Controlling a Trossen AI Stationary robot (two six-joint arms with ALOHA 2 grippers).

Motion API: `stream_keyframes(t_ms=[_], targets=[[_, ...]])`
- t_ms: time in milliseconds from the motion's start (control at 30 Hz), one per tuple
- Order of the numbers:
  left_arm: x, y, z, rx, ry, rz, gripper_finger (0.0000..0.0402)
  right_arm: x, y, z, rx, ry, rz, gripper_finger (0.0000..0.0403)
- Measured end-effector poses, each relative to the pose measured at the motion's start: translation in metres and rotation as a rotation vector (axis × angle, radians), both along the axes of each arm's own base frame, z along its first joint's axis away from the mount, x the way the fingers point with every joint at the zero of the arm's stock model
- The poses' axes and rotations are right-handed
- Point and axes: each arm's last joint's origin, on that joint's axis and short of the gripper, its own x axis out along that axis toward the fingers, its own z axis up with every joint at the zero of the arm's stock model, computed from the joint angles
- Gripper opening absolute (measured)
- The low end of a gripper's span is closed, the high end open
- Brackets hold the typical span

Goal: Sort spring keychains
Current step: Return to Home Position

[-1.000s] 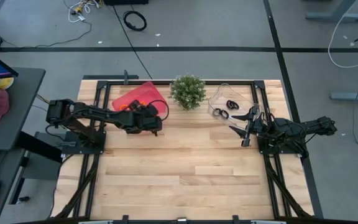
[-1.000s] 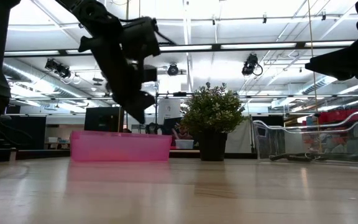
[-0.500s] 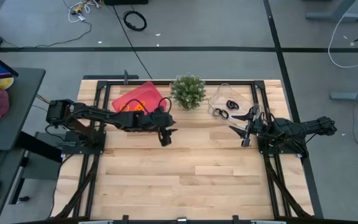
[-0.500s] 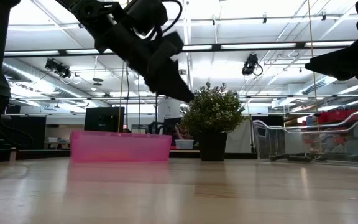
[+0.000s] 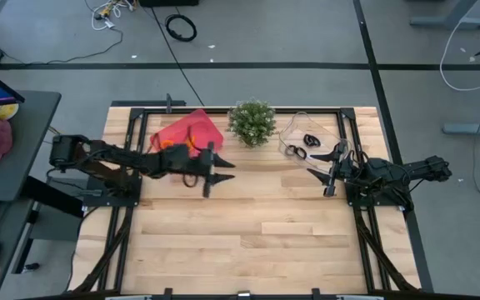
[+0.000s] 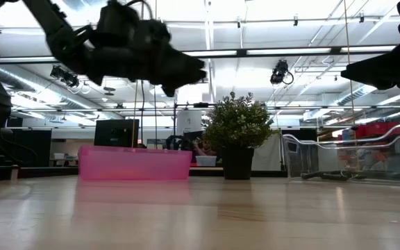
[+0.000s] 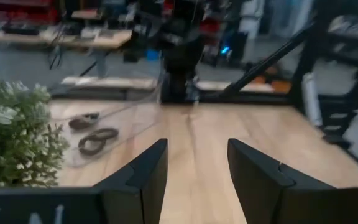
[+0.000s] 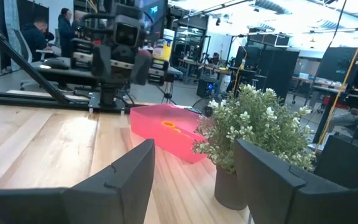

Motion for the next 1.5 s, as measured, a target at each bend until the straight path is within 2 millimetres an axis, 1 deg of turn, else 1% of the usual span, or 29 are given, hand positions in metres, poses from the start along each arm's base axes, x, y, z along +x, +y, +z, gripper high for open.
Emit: stream_keyframes(t_ms=[133, 267, 367, 533, 633, 700, 767, 900, 1000, 1233, 1333, 1500], targets=[[-0.031, 0.006, 0.001, 0.017, -0.066, -0.089, 0.0172, 0.000, 0.000, 0.000, 0.000, 0.000, 0.000, 0.0222], [-0.059, 0.006, 0.005, 0.059, -0.128, -0.078, 0.0172, 0.000, 0.000, 0.000, 0.000, 0.000, 0.000, 0.0222], [-0.079, 0.001, 0.004, 0.098, -0.187, -0.017, 0.0172, 0.000, 0.000, 0.000, 0.000, 0.000, 0.000, 0.0222], [-0.107, -0.008, -0.005, 0.166, -0.243, 0.157, 0.0172, 0.000, 0.000, 0.000, 0.000, -0.001, 0.001, 0.0222], [-0.120, -0.009, -0.003, 0.168, -0.295, 0.190, 0.0172, 0.000, 0.000, 0.000, 0.000, 0.000, 0.000, 0.0222], [-0.127, -0.009, 0.003, 0.172, -0.348, 0.158, 0.0172, 0.000, 0.000, 0.000, 0.000, -0.001, 0.000, 0.0222], [-0.133, -0.009, 0.007, 0.173, -0.364, 0.094, 0.0172, 0.000, 0.000, 0.000, 0.000, 0.000, 0.000, 0.0222], [-0.142, -0.007, 0.013, 0.169, -0.338, 0.023, 0.0172, 0.000, 0.000, 0.000, 0.000, 0.000, 0.000, 0.0222], [-0.152, -0.007, 0.014, 0.170, -0.343, 0.051, 0.0172, 0.000, 0.000, 0.000, 0.000, -0.001, 0.000, 0.0222], [-0.172, -0.008, 0.005, 0.164, -0.432, 0.190, 0.0172, 0.000, 0.000, 0.000, 0.000, 0.000, 0.000, 0.0222], [-0.179, -0.009, 0.006, 0.165, -0.484, 0.181, 0.0172, 0.000, 0.000, 0.000, 0.000, 0.000, 0.000, 0.0222], [-0.185, -0.011, 0.003, 0.163, -0.471, 0.141, 0.0172, 0.000, 0.000, 0.000, 0.000, 0.000, 0.000, 0.0222]])
